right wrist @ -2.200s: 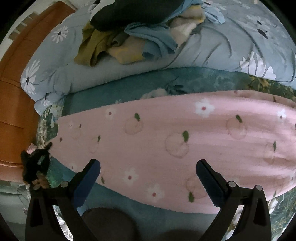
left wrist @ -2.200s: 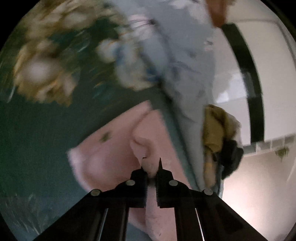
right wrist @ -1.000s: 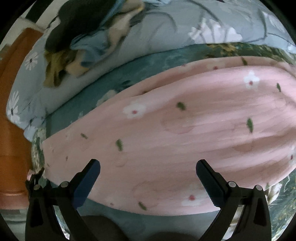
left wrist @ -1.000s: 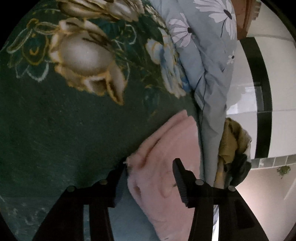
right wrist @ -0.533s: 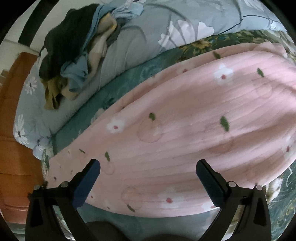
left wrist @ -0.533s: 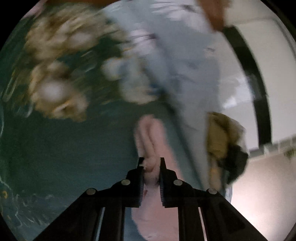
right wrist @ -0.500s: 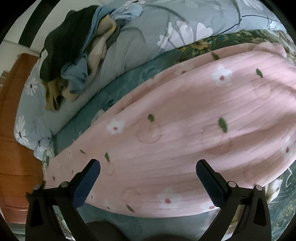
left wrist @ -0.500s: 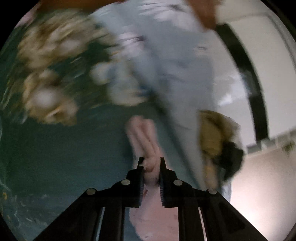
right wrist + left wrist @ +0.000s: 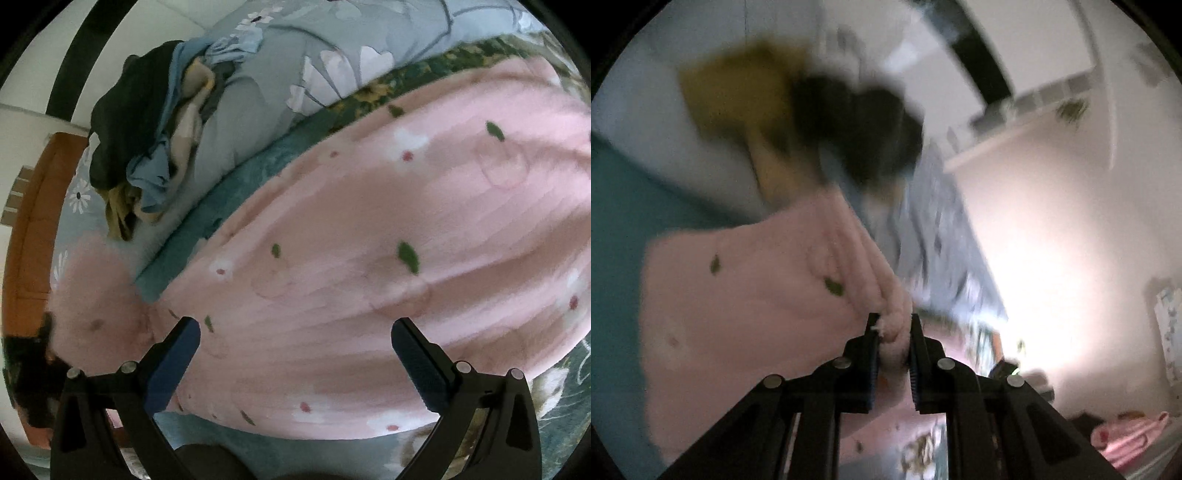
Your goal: Fold clothes
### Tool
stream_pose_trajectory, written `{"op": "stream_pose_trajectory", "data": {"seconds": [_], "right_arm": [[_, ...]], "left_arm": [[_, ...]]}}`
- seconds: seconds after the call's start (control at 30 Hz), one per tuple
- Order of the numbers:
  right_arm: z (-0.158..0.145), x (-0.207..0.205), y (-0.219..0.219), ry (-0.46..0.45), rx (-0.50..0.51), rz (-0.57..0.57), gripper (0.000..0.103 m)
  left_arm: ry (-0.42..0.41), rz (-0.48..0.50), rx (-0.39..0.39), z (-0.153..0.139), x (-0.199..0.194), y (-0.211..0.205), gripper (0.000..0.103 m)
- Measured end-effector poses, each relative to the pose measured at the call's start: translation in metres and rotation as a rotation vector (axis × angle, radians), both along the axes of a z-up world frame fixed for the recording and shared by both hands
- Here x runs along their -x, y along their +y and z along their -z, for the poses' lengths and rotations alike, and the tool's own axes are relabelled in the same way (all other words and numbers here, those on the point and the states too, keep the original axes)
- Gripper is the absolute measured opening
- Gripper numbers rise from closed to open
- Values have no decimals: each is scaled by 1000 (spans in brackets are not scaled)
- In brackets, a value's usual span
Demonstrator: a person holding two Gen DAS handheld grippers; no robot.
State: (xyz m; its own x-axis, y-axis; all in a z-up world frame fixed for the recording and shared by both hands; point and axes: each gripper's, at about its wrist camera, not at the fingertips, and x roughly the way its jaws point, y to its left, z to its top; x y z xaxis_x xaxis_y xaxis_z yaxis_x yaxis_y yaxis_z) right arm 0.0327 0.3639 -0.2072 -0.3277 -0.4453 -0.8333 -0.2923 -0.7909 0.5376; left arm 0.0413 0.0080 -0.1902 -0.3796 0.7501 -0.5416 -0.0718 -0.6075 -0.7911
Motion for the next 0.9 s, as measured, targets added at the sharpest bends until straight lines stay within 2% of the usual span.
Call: {"op": "stream_pose_trajectory", "data": {"seconds": [0.07, 0.2, 0.3, 0.37, 0.43, 0.5, 0.57, 0.6, 0.63, 0.7, 0.73, 0.77, 0.83, 0.9], "right_arm": [[4, -4, 4, -6, 6, 3, 103], [9, -8, 6, -8, 16, -5, 103], [8, -4, -3, 8, 41, -28, 103], [8, 1, -15, 19, 65, -54, 103], [8, 9, -32, 22, 91, -88, 103], [9, 18, -53, 24, 109, -136, 103], [11, 27, -73, 19, 107, -186, 103], [14, 30, -81, 6, 100, -202, 103], [18, 33, -86, -8, 97, -209, 103], [24, 39, -97, -33, 92, -220, 103], [27, 41, -100, -41, 93, -217, 103], [29, 44, -103, -51, 96, -210, 103], [34, 47, -107, -75, 103, -187, 103], [39, 49, -110, -100, 117, -148, 101]], "left_arm": [[-89, 43, 35, 30, 0, 28, 15], [-194, 81, 91, 65, -17, 52, 17], [-251, 73, 79, 80, -25, 51, 25], [-305, 67, 52, 91, -29, 48, 36], [-335, 74, 40, 92, -30, 44, 39], [-299, 72, 34, 72, -25, 37, 39], [-236, 38, 59, 48, -29, 12, 42], [-209, 10, 85, 39, -33, -6, 47], [-186, -26, 142, 30, -37, -28, 53], [-179, -82, 269, 26, -46, -64, 56], [-195, -114, 321, 29, -51, -83, 56], [-226, -146, 341, 36, -56, -102, 56], [-303, -208, 296, 56, -65, -132, 56], [-364, -231, 280, 74, -71, -144, 56]]}}
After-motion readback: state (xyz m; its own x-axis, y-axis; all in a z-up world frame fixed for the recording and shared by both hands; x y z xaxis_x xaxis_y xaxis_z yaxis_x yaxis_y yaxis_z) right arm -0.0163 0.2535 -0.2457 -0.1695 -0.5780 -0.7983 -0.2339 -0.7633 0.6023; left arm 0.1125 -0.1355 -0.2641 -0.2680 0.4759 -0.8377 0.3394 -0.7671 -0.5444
